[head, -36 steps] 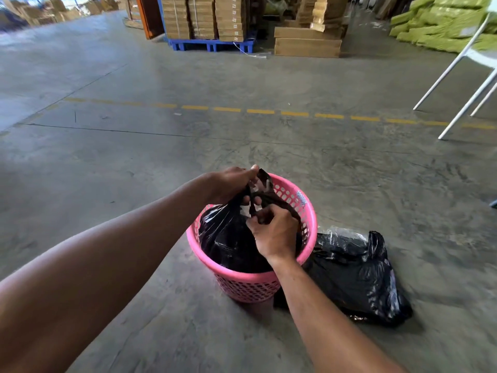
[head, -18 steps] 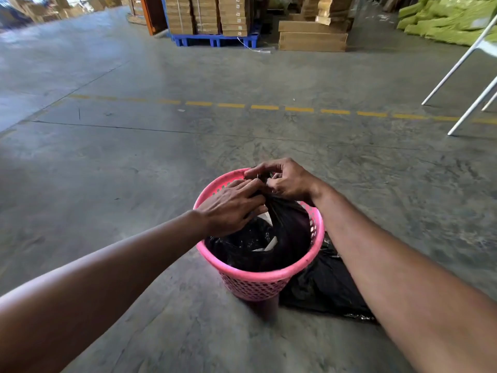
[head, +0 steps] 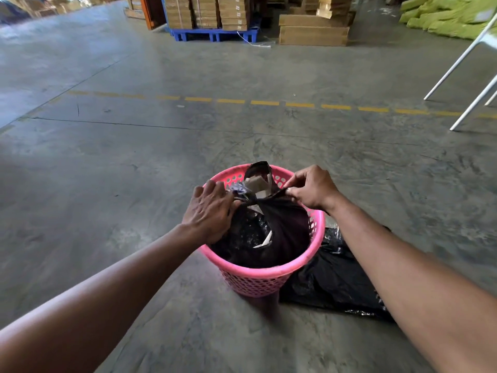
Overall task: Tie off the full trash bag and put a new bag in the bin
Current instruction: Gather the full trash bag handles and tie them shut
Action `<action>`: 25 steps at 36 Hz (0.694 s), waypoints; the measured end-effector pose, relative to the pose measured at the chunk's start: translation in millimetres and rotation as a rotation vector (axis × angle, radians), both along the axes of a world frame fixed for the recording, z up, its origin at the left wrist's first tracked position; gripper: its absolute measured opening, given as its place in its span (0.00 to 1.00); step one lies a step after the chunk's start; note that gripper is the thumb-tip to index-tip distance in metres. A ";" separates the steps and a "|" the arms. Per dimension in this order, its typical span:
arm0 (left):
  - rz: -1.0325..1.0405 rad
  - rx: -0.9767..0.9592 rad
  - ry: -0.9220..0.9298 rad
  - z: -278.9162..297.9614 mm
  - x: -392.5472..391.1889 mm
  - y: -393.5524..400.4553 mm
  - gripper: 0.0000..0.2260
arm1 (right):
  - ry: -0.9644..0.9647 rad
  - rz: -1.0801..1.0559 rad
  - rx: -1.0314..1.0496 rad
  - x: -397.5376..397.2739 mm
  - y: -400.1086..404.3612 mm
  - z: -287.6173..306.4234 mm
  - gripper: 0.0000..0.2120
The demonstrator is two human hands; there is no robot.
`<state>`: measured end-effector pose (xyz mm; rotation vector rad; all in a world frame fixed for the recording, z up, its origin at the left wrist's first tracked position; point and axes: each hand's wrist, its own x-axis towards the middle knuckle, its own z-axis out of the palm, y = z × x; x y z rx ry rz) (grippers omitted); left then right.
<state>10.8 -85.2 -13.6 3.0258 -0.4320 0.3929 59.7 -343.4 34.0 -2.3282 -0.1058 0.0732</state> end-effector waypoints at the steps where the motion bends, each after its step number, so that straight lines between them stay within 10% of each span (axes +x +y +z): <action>1: 0.028 0.034 0.048 -3.4 -1.4 5.1 0.21 | -0.019 -0.026 -0.082 -1.1 -1.8 -4.7 0.06; 16: 0.153 0.311 0.306 -8.1 -7.4 22.0 0.18 | -0.115 -0.209 -0.504 -2.9 -4.2 -35.5 0.07; 25: 0.004 -1.058 0.540 15.4 1.8 20.0 0.28 | -0.058 -0.274 -0.146 -5.2 -8.7 -28.2 0.05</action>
